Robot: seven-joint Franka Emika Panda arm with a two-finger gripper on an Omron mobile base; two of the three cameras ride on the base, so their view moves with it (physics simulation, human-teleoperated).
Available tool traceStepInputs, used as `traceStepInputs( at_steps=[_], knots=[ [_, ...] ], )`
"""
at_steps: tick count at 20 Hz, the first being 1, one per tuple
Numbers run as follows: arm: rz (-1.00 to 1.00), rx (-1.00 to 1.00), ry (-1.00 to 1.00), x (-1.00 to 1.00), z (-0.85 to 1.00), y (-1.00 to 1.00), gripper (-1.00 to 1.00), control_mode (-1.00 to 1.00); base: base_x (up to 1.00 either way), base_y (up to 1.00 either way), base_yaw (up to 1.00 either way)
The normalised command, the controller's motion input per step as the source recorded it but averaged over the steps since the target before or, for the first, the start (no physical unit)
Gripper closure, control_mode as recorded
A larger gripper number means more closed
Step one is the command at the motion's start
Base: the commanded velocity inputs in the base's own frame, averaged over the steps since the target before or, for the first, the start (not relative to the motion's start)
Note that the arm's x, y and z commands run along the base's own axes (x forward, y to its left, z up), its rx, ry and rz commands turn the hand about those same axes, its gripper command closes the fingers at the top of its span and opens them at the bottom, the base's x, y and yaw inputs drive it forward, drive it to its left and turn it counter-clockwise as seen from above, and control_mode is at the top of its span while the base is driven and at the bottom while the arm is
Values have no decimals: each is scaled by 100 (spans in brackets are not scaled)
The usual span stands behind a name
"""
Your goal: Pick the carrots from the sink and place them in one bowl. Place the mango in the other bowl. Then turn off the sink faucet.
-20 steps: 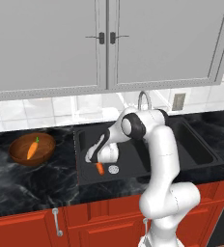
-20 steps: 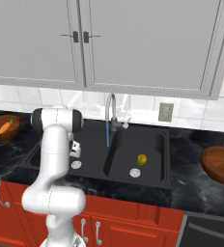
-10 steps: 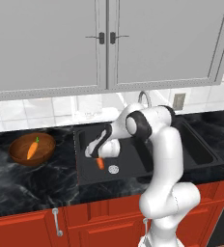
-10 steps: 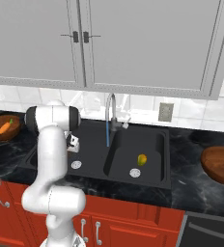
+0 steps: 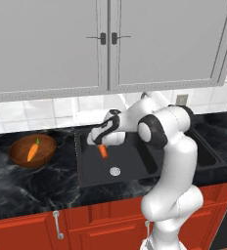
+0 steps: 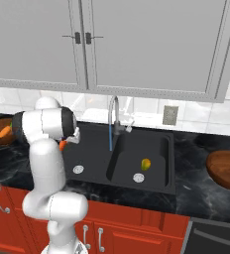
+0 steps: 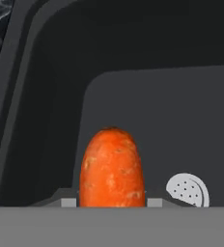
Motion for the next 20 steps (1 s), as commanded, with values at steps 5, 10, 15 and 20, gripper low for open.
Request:
traceStepInputs(
  at_steps=[5,10,15,20],
  knots=[
    [0,0,0,-14,81,-4,100,-100,0,0,0],
    [0,0,0,-23,58,0,100,-100,0,0,0],
    [0,0,0,-22,49,0,100,-100,0,0,0],
    [0,0,0,-26,46,0,100,-100,0,0,0]
  ],
)
